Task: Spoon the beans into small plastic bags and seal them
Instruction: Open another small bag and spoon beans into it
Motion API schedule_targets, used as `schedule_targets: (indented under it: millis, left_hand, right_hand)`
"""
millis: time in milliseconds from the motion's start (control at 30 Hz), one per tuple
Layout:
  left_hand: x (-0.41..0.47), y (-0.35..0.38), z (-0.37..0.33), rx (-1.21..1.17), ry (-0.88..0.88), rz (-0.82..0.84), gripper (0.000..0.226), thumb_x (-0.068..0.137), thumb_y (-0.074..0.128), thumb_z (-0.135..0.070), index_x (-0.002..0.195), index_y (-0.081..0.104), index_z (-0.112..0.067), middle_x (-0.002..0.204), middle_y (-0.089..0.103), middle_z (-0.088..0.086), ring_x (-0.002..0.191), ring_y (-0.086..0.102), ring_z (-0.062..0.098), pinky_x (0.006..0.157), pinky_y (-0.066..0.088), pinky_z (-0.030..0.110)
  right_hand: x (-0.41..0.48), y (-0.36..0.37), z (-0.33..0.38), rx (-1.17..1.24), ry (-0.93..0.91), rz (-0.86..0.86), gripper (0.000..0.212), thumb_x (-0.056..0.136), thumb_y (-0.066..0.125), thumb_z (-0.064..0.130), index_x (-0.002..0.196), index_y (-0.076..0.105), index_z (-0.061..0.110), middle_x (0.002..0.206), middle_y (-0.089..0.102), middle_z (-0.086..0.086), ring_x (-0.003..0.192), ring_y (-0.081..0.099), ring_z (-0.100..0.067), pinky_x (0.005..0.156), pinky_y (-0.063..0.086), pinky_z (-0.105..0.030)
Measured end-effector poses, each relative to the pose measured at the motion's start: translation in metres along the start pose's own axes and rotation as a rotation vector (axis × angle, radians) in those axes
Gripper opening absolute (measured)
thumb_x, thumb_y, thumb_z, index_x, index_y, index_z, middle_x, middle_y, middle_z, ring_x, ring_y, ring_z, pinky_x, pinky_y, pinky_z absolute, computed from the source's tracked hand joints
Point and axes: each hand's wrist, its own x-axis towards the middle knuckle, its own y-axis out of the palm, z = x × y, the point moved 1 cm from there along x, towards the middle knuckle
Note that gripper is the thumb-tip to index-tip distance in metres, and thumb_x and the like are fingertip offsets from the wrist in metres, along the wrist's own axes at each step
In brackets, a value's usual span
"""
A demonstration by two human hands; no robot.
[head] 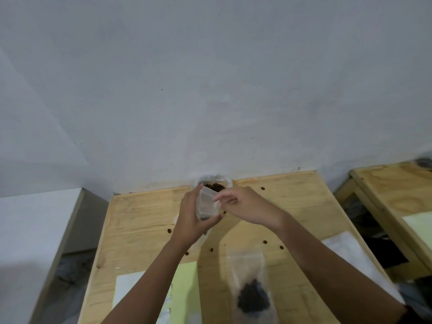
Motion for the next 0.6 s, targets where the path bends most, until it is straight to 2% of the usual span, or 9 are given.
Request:
schedule_targets:
  millis: [67, 167, 233, 267, 367, 400, 500, 600]
  left_hand:
    - [-0.001, 0.002, -0.001, 0.017, 0.034, 0.004, 0.087, 0.069, 0.081, -0.041, 0.137, 0.027, -0.035, 0.129, 0.037, -0.014, 0.121, 0.035, 0.002, 0.093, 0.029, 0.012]
    - [-0.005, 0.002, -0.006, -0.015, 0.017, 0.016, 0.088, 0.065, 0.078, -0.051, 0.135, 0.026, -0.042, 0.128, 0.037, -0.021, 0.122, 0.035, -0.002, 0.089, 0.030, 0.003]
    - [-0.008, 0.000, -0.008, -0.040, 0.011, 0.014, 0.089, 0.062, 0.079, -0.054, 0.133, 0.026, -0.044, 0.128, 0.034, -0.029, 0.122, 0.033, -0.006, 0.093, 0.030, 0.005]
    - [-0.009, -0.002, -0.008, -0.056, -0.008, 0.009, 0.090, 0.063, 0.082, -0.052, 0.134, 0.028, -0.042, 0.128, 0.033, -0.030, 0.123, 0.033, -0.005, 0.096, 0.030, 0.009]
    - [-0.011, -0.011, -0.007, -0.151, -0.113, -0.046, 0.089, 0.065, 0.079, -0.045, 0.140, 0.034, -0.027, 0.129, 0.043, -0.014, 0.120, 0.042, 0.003, 0.094, 0.035, 0.012]
    - [-0.010, -0.015, -0.007, -0.190, -0.132, -0.073, 0.081, 0.070, 0.078, -0.041, 0.138, 0.037, -0.025, 0.125, 0.048, -0.009, 0.115, 0.048, 0.005, 0.090, 0.040, 0.012]
    - [-0.004, -0.027, -0.017, -0.272, -0.133, -0.132, 0.043, 0.086, 0.067, -0.026, 0.124, 0.048, -0.029, 0.101, 0.061, 0.000, 0.087, 0.063, 0.015, 0.073, 0.052, 0.021]
    - [0.005, -0.034, -0.032, -0.332, -0.106, -0.139, 0.020, 0.090, 0.061, -0.017, 0.109, 0.057, -0.023, 0.090, 0.066, 0.011, 0.074, 0.066, 0.020, 0.065, 0.053, 0.029]
  right_hand:
    - [0.002, 0.005, 0.006, -0.126, -0.012, 0.024, 0.020, 0.091, 0.053, 0.025, 0.102, 0.070, 0.022, 0.102, 0.070, 0.000, 0.094, 0.064, -0.010, 0.087, 0.052, -0.030]
    - [0.007, 0.012, 0.005, -0.251, -0.039, 0.045, 0.024, 0.089, 0.051, 0.020, 0.085, 0.071, 0.007, 0.085, 0.071, -0.012, 0.077, 0.065, -0.023, 0.072, 0.050, -0.036]
    - [0.011, 0.016, -0.001, -0.254, -0.036, 0.032, 0.025, 0.088, 0.049, 0.015, 0.079, 0.064, -0.003, 0.080, 0.065, -0.026, 0.069, 0.062, -0.032, 0.059, 0.043, -0.036]
    - [0.012, 0.017, -0.003, -0.248, -0.032, 0.017, 0.024, 0.087, 0.049, 0.013, 0.079, 0.063, -0.004, 0.080, 0.065, -0.026, 0.070, 0.062, -0.034, 0.059, 0.043, -0.036]
    - [0.015, 0.011, -0.006, -0.238, -0.035, -0.095, 0.020, 0.091, 0.050, 0.013, 0.080, 0.064, 0.004, 0.080, 0.067, -0.013, 0.077, 0.062, -0.031, 0.068, 0.048, -0.039]
    - [0.016, 0.007, -0.006, -0.218, -0.042, -0.149, 0.019, 0.092, 0.051, 0.015, 0.081, 0.063, 0.006, 0.081, 0.066, -0.009, 0.076, 0.061, -0.027, 0.070, 0.048, -0.035]
    - [0.019, -0.005, -0.004, -0.055, -0.065, -0.298, 0.011, 0.092, 0.057, 0.015, 0.089, 0.067, 0.015, 0.085, 0.064, 0.008, 0.076, 0.057, -0.003, 0.068, 0.041, -0.008]
    - [0.020, -0.015, 0.004, 0.102, -0.112, -0.352, 0.013, 0.088, 0.062, 0.010, 0.087, 0.066, 0.023, 0.087, 0.065, 0.013, 0.079, 0.057, 0.003, 0.071, 0.043, -0.006]
